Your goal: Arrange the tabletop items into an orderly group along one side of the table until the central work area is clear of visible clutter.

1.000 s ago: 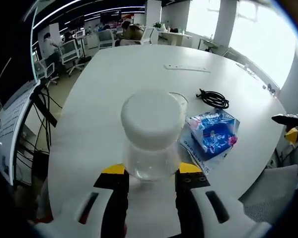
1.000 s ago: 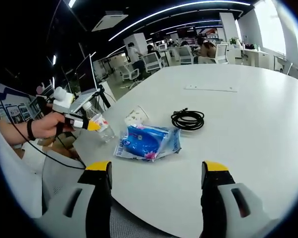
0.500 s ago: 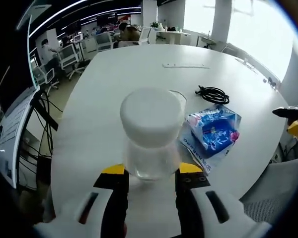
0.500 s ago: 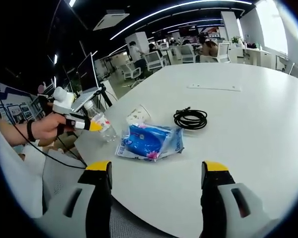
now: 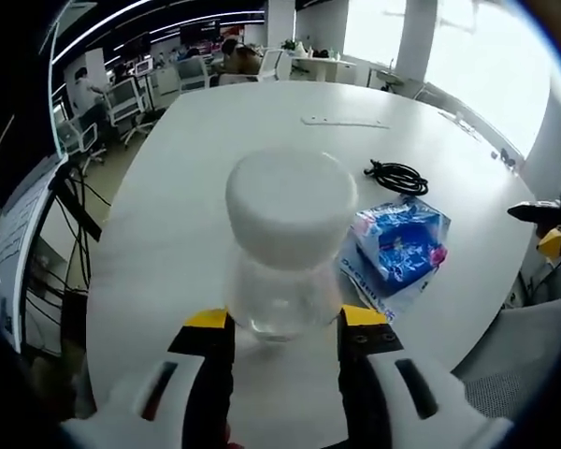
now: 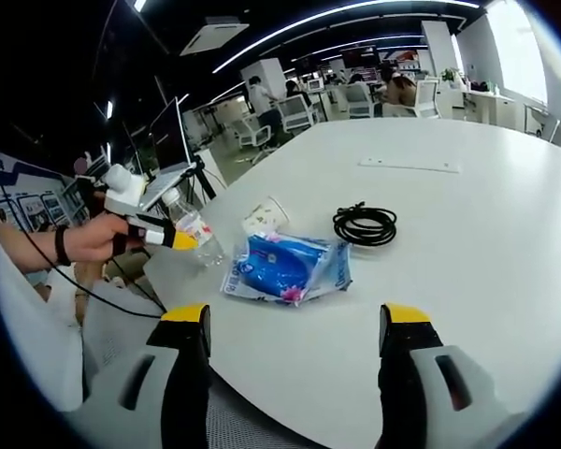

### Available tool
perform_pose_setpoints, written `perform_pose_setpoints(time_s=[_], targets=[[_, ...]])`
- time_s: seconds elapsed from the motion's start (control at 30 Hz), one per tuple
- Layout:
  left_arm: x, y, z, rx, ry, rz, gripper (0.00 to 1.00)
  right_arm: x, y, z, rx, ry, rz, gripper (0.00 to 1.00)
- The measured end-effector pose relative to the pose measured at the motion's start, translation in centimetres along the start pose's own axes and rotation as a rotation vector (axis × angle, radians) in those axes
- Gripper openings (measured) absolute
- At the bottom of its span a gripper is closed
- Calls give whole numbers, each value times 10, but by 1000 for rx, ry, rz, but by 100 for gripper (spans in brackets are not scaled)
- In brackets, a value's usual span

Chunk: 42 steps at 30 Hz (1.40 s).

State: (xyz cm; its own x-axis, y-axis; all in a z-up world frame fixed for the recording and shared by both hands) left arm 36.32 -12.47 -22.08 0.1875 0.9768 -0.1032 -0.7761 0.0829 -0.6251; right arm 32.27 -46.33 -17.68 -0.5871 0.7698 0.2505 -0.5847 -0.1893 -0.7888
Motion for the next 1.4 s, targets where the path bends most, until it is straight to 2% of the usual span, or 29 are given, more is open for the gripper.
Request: perform_pose_setpoints(time_s=[0.13, 0.2, 0.23, 0.27, 0.37, 1.0, 1.4], targets=[[-2, -2, -5, -11, 9, -28, 46, -3, -1, 3, -2, 9, -1, 73], [0, -3, -7, -16, 1, -50, 39, -4, -1, 4, -2, 13, -1, 73], [0, -5, -8, -28, 19, -80, 39, -4, -2, 5, -1, 15, 0, 73], [0, -3, -7, -11, 7, -47, 38, -4, -2, 5, 1, 17, 2, 73], [0, -4, -8, -20, -1, -67, 38, -5, -2, 6, 1, 22, 0, 73], [1, -9, -13, -30, -44, 2, 37, -4, -2, 3, 8, 23, 5, 72], [11, -22, -23, -41, -63, 38, 37, -5, 3, 4, 18, 27, -8, 72]])
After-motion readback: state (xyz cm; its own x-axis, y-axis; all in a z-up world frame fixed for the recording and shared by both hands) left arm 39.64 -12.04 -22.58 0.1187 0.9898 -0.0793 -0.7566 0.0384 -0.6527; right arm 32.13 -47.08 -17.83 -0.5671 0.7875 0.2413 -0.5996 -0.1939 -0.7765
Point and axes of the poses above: the point that each gripper's makers call its tool centre point, and the gripper's own axes: z roughly backward along the fingers, x roughly to its left, y roughly out of its underside, the point moved 6 cm from there along z, roughly backward along the fingers, and after that the axes turned 4 degrees about z, right-handed, at the moved point
